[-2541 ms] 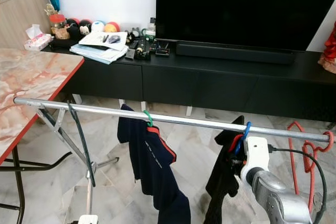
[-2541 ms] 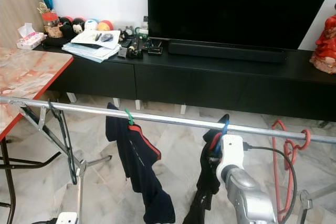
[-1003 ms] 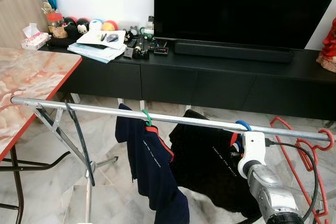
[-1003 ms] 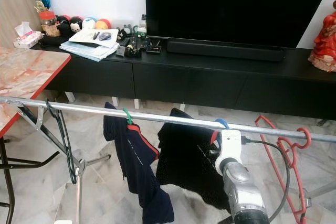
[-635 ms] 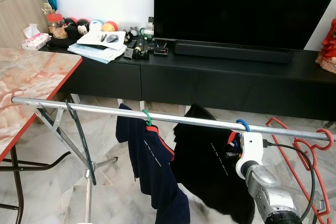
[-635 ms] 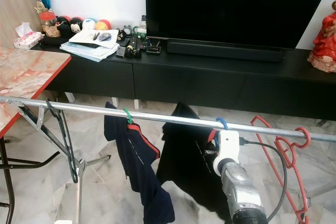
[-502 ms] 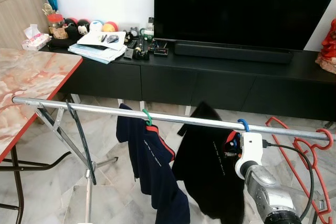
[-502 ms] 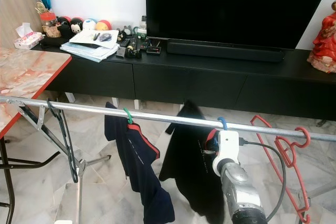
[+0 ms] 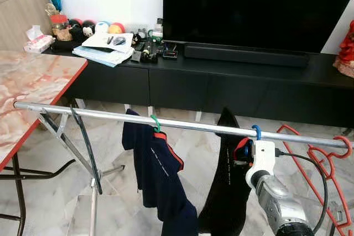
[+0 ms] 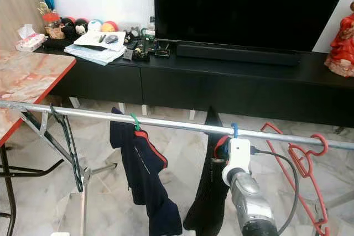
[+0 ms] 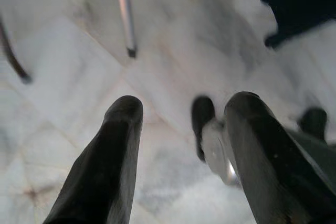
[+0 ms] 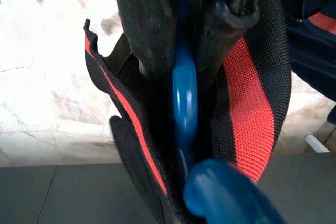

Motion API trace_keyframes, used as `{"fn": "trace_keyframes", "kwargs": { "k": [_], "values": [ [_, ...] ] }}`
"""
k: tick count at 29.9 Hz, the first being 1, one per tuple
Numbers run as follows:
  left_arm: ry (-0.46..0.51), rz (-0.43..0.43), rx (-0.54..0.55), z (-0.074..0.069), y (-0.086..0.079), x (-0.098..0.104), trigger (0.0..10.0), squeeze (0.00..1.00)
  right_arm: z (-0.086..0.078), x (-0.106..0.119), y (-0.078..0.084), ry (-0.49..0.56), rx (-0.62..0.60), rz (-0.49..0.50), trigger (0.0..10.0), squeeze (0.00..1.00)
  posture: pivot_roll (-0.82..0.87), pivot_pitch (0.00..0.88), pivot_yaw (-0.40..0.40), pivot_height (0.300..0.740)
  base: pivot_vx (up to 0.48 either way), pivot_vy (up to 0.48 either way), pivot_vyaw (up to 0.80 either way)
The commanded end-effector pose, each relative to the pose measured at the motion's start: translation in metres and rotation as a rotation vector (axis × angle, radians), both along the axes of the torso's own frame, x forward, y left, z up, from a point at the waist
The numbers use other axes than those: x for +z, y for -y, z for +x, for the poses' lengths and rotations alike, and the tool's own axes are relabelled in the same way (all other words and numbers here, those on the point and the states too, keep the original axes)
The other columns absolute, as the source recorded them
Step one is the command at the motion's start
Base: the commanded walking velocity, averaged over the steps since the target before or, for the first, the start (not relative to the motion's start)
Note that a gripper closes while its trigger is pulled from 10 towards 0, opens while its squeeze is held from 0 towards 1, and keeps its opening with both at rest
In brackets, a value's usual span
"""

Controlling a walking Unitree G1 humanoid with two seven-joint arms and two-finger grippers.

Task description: Hang hanger

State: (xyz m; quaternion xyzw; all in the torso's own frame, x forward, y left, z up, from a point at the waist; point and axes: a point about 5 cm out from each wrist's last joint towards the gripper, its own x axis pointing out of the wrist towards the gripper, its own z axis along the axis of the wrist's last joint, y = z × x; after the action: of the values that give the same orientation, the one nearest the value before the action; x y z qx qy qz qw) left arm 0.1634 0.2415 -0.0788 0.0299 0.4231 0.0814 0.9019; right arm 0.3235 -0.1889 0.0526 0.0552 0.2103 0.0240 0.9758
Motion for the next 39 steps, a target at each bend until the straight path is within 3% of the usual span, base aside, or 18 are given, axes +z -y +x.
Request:
{"fn": "trace_keyframes", "kwargs": {
  "k": [1, 7, 14, 22, 28, 31, 32, 33, 34, 39],
  "values": [
    [0.047, 0.025, 0.023, 0.007, -0.004, 0.005, 10.0, 0.00, -0.003, -0.005, 0.002, -0.010, -0.015, 0.014, 0.0, 0.00, 0.02, 0.039, -0.027, 0.740, 0.000, 0.000, 0.00],
    [0.094, 0.047, 0.009, 0.016, -0.008, 0.012, 10.0, 0.00, -0.005, -0.004, 0.002, 0.030, -0.021, 0.016, 0.0, 0.00, 0.02, 0.040, -0.030, 0.740, 0.000, 0.000, 0.00],
    [0.047, 0.042, -0.004, -0.001, -0.009, 0.004, 10.0, 0.00, -0.015, 0.010, 0.009, 0.199, -0.106, 0.017, 0.0, 0.00, 0.02, 0.030, -0.029, 0.740, 0.000, 0.000, 0.00],
    [0.050, 0.014, -0.029, -0.005, 0.007, -0.001, 10.0, 0.00, -0.033, 0.025, 0.005, 0.333, -0.151, 0.038, 0.0, 0.00, 0.00, 0.019, -0.026, 0.740, 0.000, 0.000, 0.00],
    [0.069, -0.005, -0.056, 0.003, 0.013, 0.001, 10.0, 0.00, -0.055, 0.017, 0.003, 0.281, -0.104, -0.001, 0.0, 0.00, -0.01, 0.012, -0.025, 0.740, 0.000, 0.000, 0.00],
    [0.077, -0.008, -0.068, 0.006, 0.015, 0.002, 10.0, 0.00, -0.074, -0.006, 0.006, 0.134, -0.095, -0.059, 0.0, 0.00, -0.02, 0.002, -0.022, 0.740, 0.000, 0.000, 0.00],
    [0.076, -0.007, -0.072, 0.007, 0.015, 0.003, 10.0, 0.00, -0.078, -0.011, 0.010, 0.109, -0.112, -0.101, 0.8, 0.00, -0.02, 0.000, -0.022, 0.740, 0.000, 0.000, 0.00],
    [0.078, -0.007, -0.072, 0.007, 0.015, 0.003, 10.0, 0.00, -0.079, -0.012, 0.010, 0.101, -0.119, -0.080, 7.1, 0.00, -0.02, 0.000, -0.021, 0.740, 0.000, 0.000, 0.00],
    [0.080, -0.006, -0.071, 0.008, 0.014, 0.003, 10.0, 0.00, -0.080, -0.013, 0.010, 0.097, -0.115, -0.066, 10.0, 0.00, -0.02, 0.000, -0.021, 0.740, 0.000, 0.000, 0.00],
    [0.085, 0.016, -0.064, 0.007, 0.008, 0.005, 10.0, 0.00, -0.078, -0.007, 0.005, 0.122, -0.085, -0.043, 10.0, 0.00, -0.02, 0.000, -0.022, 0.740, 0.000, 0.000, 0.00]
  ]
}}
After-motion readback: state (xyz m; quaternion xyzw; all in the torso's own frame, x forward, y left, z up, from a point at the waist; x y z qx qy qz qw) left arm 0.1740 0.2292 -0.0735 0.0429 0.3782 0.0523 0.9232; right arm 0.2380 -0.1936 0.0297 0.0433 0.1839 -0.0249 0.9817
